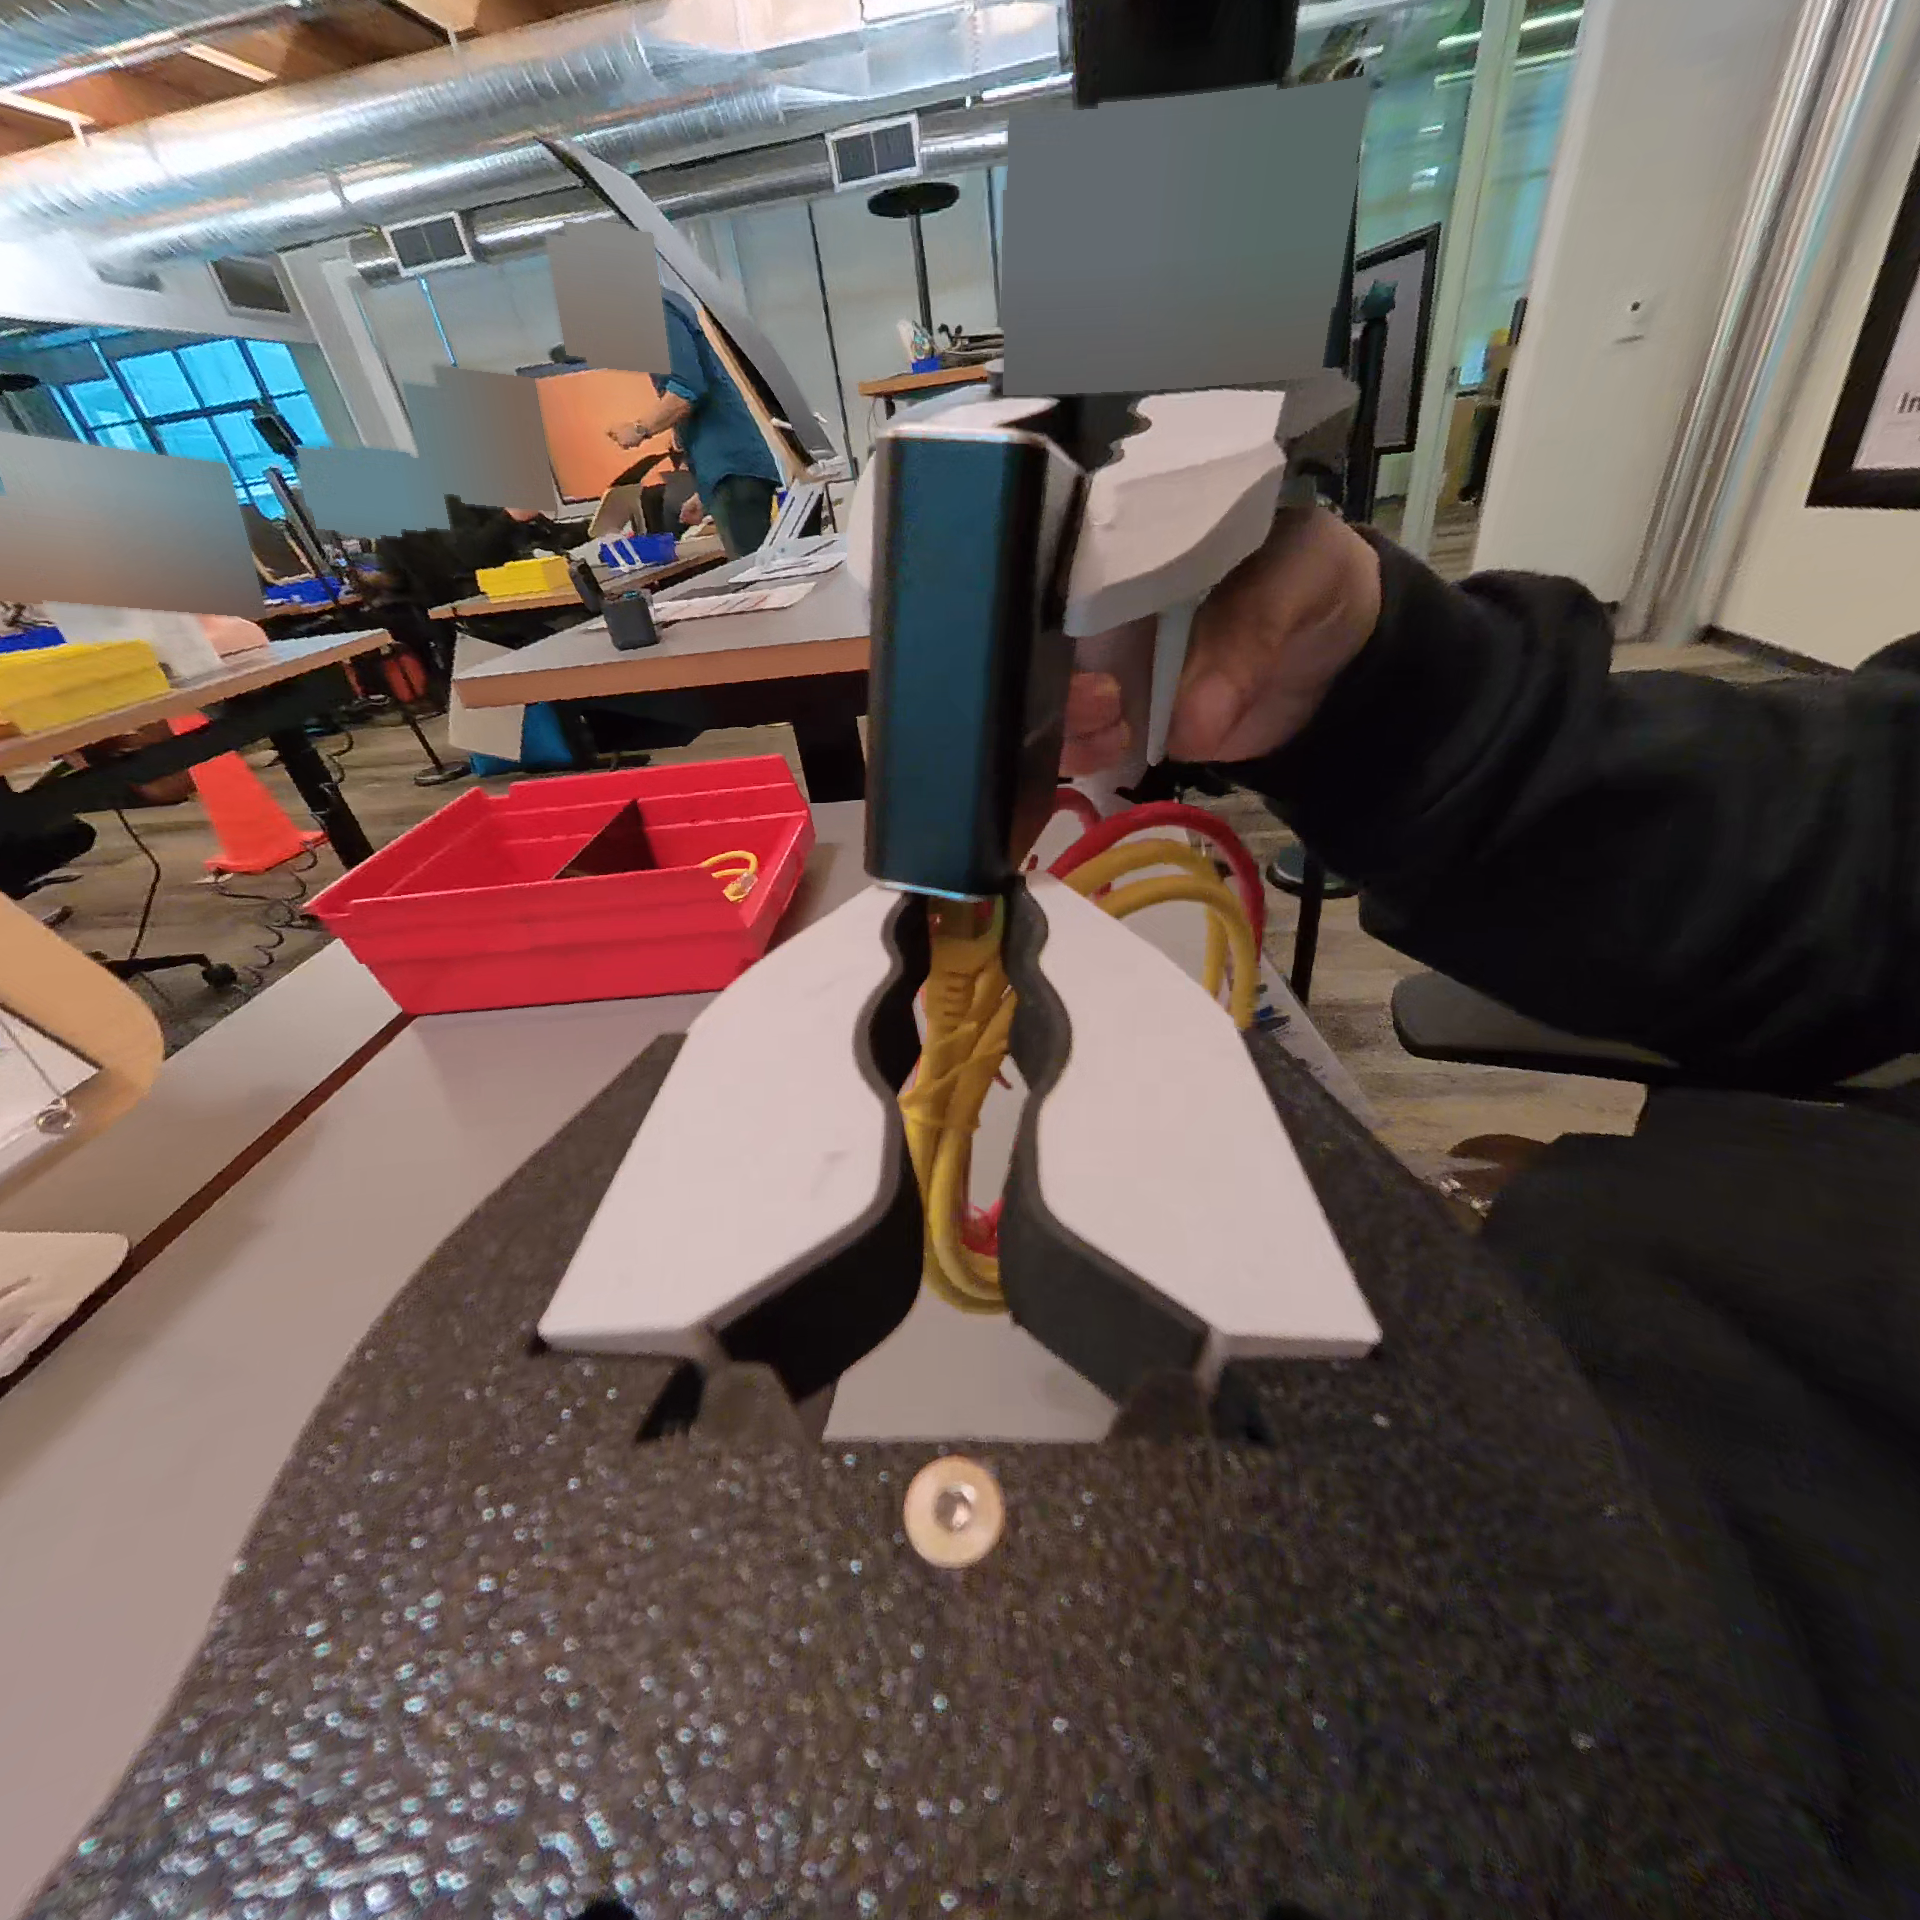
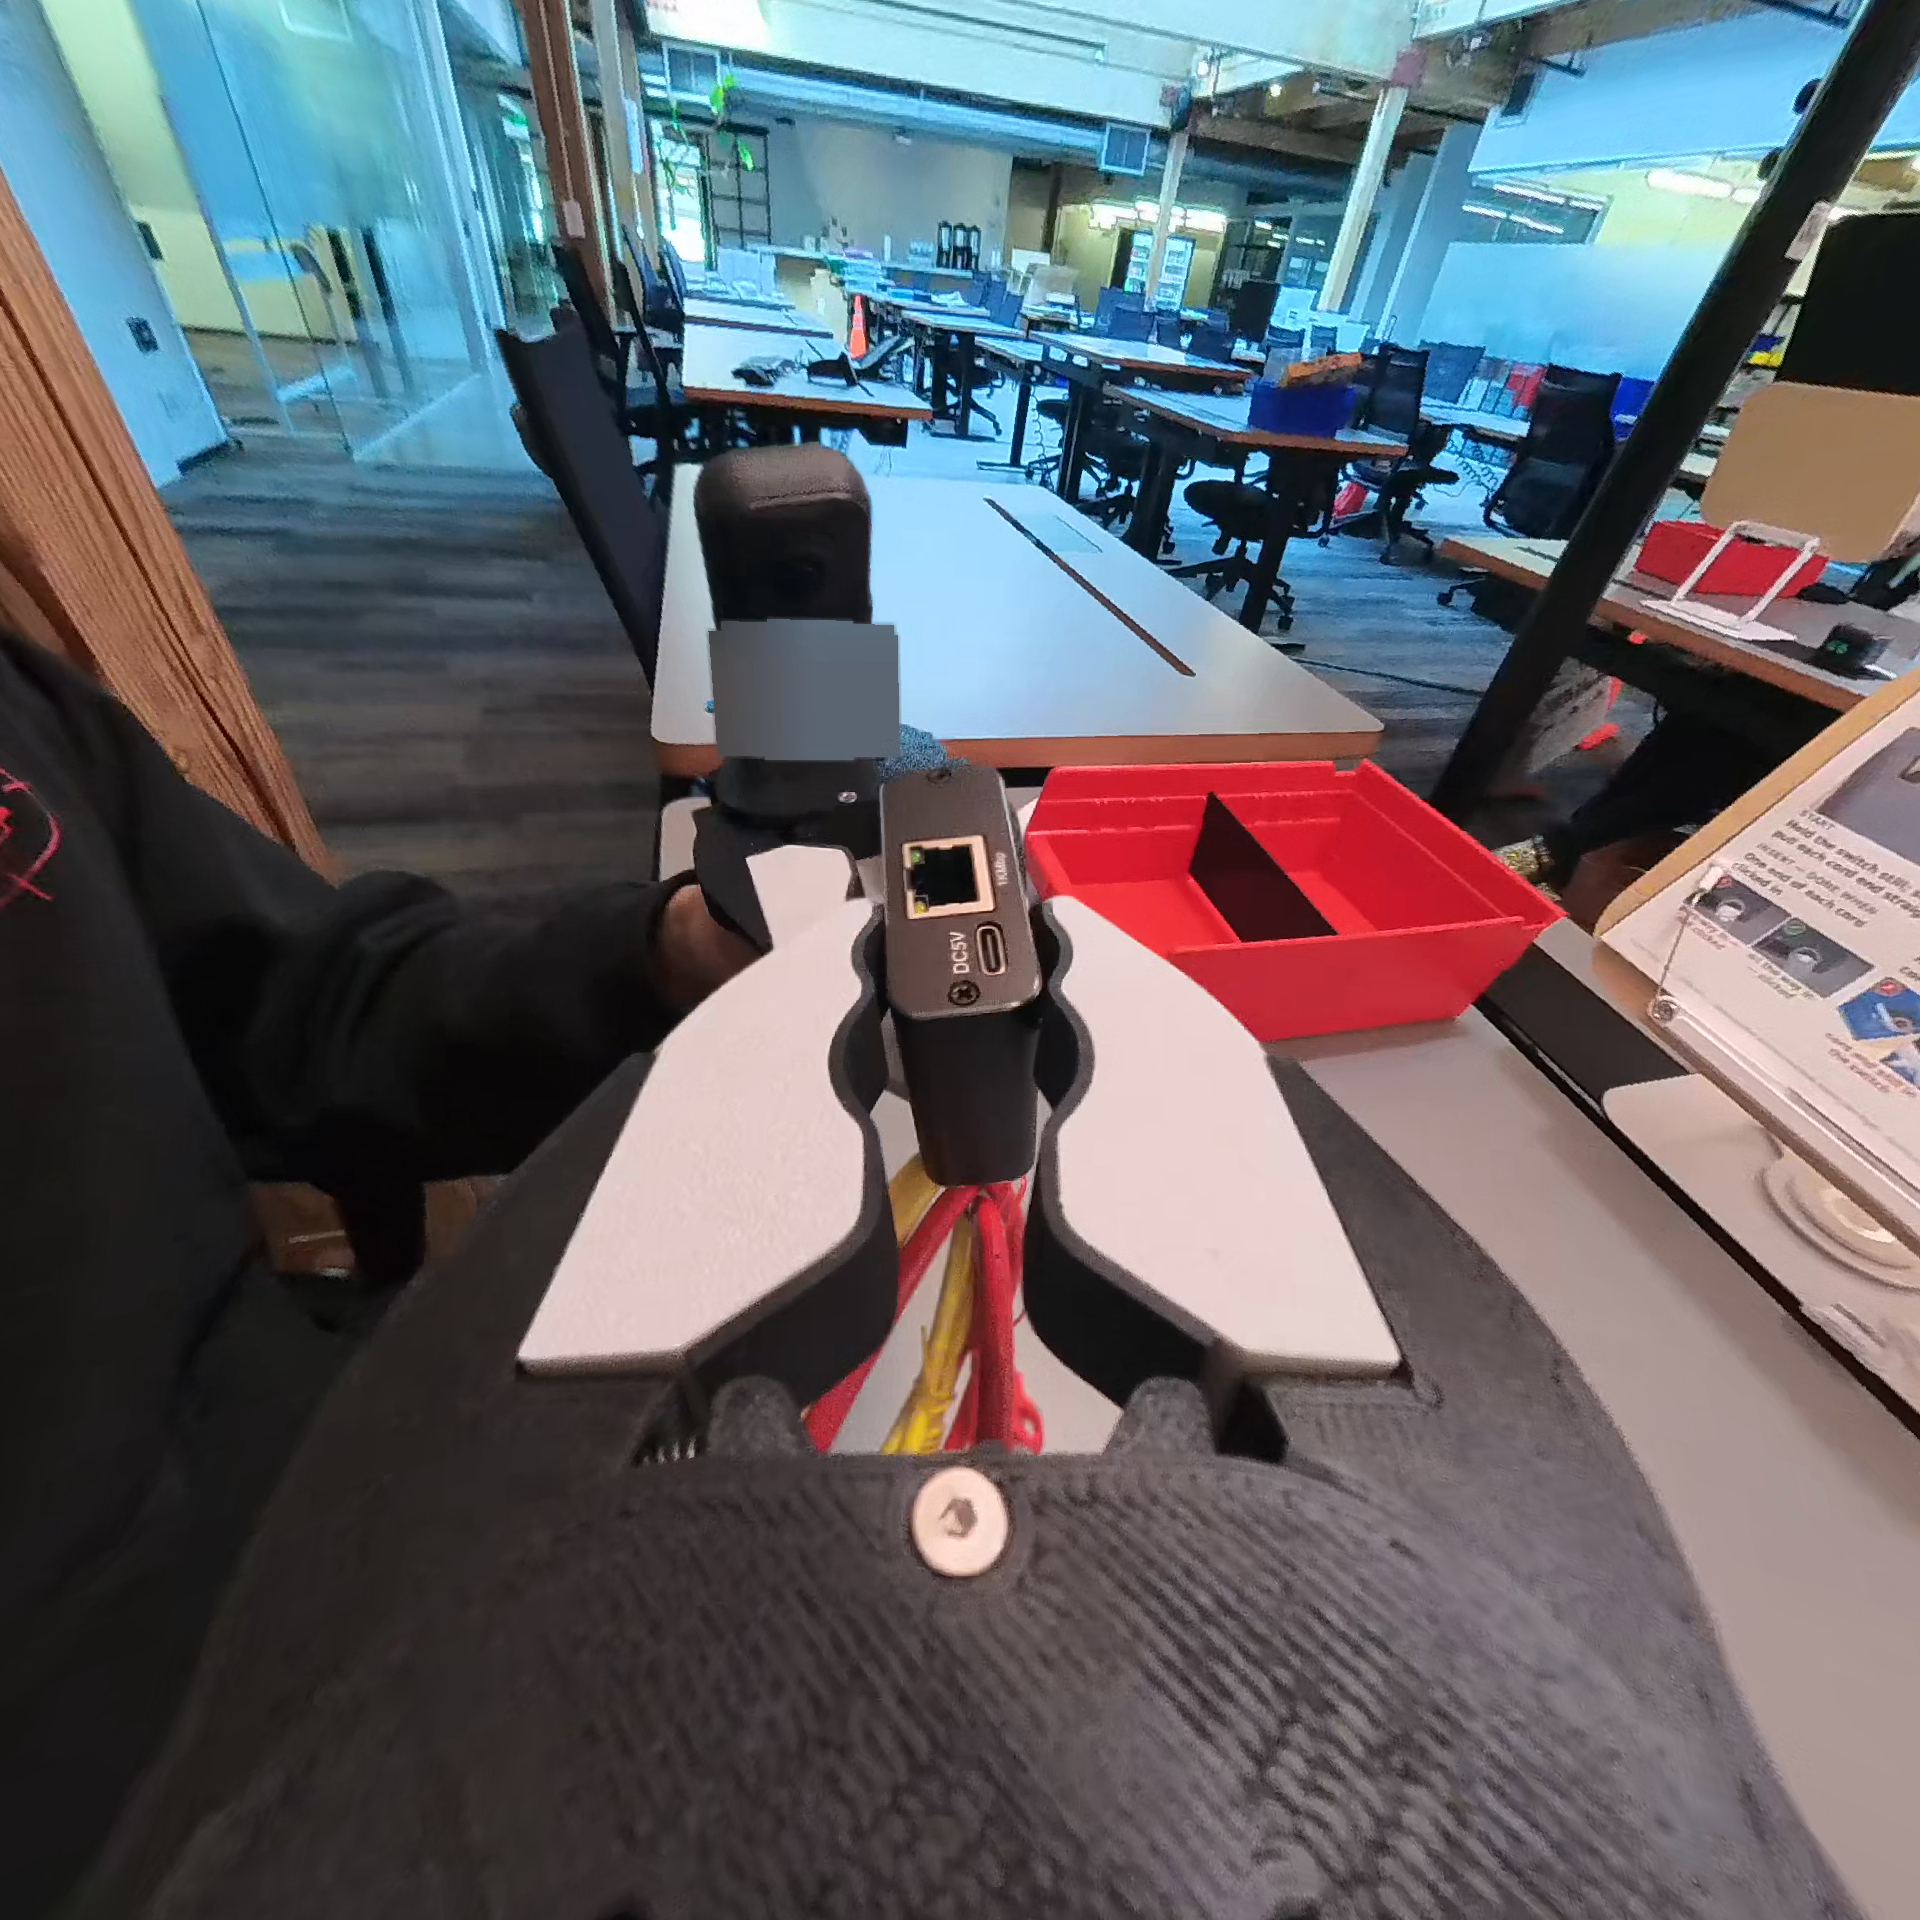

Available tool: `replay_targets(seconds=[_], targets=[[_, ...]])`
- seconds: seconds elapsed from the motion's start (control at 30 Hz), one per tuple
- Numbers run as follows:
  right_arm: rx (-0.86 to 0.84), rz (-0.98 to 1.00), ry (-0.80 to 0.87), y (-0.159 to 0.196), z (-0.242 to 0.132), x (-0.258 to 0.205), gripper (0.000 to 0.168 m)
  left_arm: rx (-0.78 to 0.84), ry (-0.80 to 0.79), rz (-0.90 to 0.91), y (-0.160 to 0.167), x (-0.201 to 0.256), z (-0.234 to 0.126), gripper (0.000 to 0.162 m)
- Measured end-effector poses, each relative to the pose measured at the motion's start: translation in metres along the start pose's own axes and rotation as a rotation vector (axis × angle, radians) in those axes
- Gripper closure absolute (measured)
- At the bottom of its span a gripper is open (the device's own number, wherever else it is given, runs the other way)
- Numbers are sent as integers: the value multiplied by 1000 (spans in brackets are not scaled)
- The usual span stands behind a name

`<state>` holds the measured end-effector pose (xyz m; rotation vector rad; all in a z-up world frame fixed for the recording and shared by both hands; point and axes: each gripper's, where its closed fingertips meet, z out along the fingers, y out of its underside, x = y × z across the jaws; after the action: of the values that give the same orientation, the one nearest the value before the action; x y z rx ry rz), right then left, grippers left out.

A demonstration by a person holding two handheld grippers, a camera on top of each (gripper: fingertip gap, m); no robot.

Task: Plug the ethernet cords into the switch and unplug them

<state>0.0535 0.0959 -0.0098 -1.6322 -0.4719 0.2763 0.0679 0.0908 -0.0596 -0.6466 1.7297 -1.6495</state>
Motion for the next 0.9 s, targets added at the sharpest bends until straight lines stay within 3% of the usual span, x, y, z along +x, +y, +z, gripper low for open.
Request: replay_targets(seconds=[0.2, 0.43, 0.63, 0.8, 0.9], targets=[[5, -10, 29, -8, 7, 3, 143, 160, 168, -235, -5, 6, 2, 148], [11, 41, 33, -2, 8, 10, 142, 85, 52, -96, 2, -4, 1, 148], [-16, 30, 64, -2, 12, 13, 143, 247, 227, -313, 1, 2, 5, 148], [17, 57, 43, -4, 10, 13, 143, 201, 169, -242, 1, 0, 4, 148], [21, 52, 57, -7, 14, 14, 143, 297, 246, -356, -3, 1, 2, 148]])
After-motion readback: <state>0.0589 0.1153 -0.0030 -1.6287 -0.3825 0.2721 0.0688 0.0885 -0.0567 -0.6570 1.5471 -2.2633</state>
